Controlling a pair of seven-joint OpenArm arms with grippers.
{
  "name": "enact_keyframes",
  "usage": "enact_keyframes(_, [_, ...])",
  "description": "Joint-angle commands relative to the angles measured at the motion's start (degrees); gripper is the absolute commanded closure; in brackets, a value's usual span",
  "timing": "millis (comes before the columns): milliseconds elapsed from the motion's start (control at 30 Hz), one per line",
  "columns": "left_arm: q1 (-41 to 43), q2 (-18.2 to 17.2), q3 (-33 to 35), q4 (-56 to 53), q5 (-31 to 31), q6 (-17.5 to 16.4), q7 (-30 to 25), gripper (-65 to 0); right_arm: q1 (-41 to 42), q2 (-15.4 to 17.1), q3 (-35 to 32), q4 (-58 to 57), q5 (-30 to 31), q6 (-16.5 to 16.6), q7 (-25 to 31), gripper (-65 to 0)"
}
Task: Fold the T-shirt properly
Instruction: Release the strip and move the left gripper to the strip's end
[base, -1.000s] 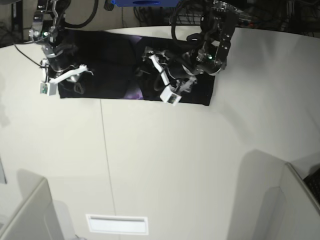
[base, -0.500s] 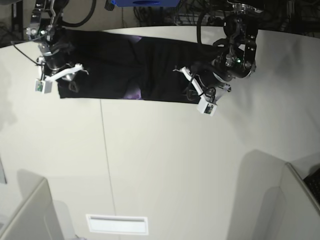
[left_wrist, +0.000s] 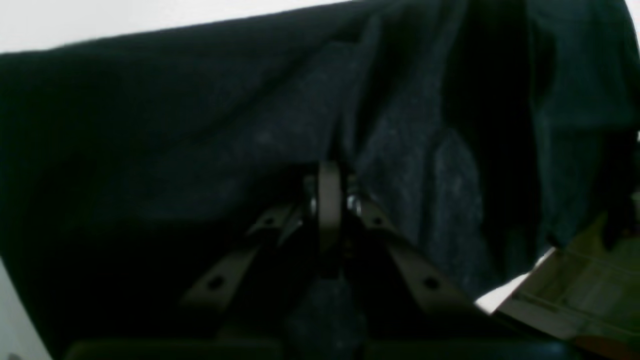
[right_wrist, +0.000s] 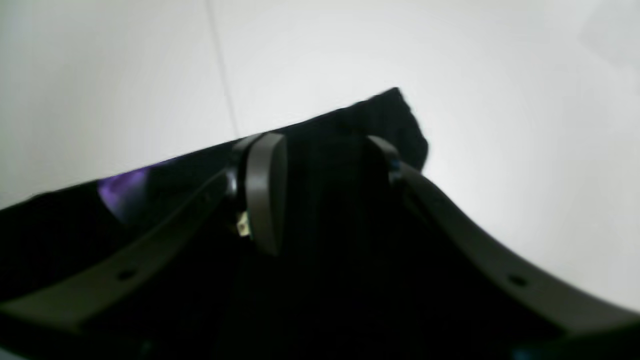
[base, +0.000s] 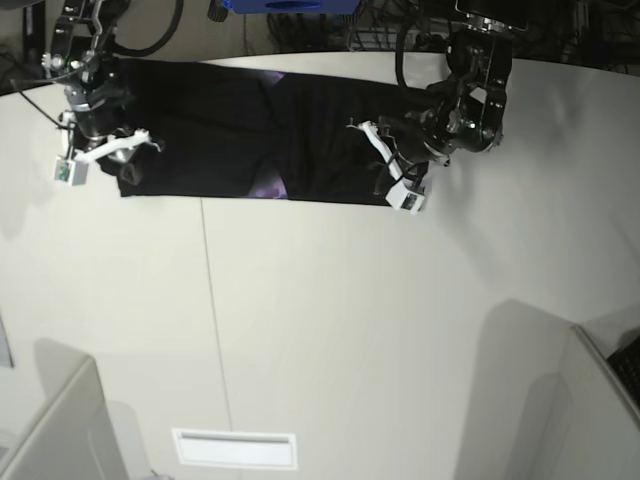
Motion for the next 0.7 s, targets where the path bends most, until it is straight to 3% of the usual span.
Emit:
enact_keyframes(0, [0.19, -1.23, -0.94, -0.53, 2.61, 1.13, 1.45, 0.0, 0.31, 0.53, -0.29, 0.42, 0.69, 0.02, -2.14, -23.6])
enact_keyframes(133, [2.30, -1.67, -5.16, -0.62, 2.61, 1.04, 1.45, 0.0, 3.39, 0.00, -0.20, -3.89, 0.69, 0.11, -10.40, -23.6])
enact_keyframes(300, [4.93, -2.64, -9.91, -0.71, 2.53, 0.87, 1.36, 0.0, 3.57, -0.79, -0.47, -4.33, 0.60, 0.37, -9.78, -23.6])
enact_keyframes(400, [6.34, -2.64, -12.37, -0.71, 2.53, 0.87, 1.36, 0.0, 4.18, -0.53, -4.34, -4.33, 0.60, 0.37, -9.52, -23.6])
enact_keyframes(667, [5.99, -2.38, -18.88, -0.71, 2.35, 0.87, 1.36, 0.0, 12.18, -0.79, -9.35, -4.86, 0.69, 0.11, -9.96, -24.0])
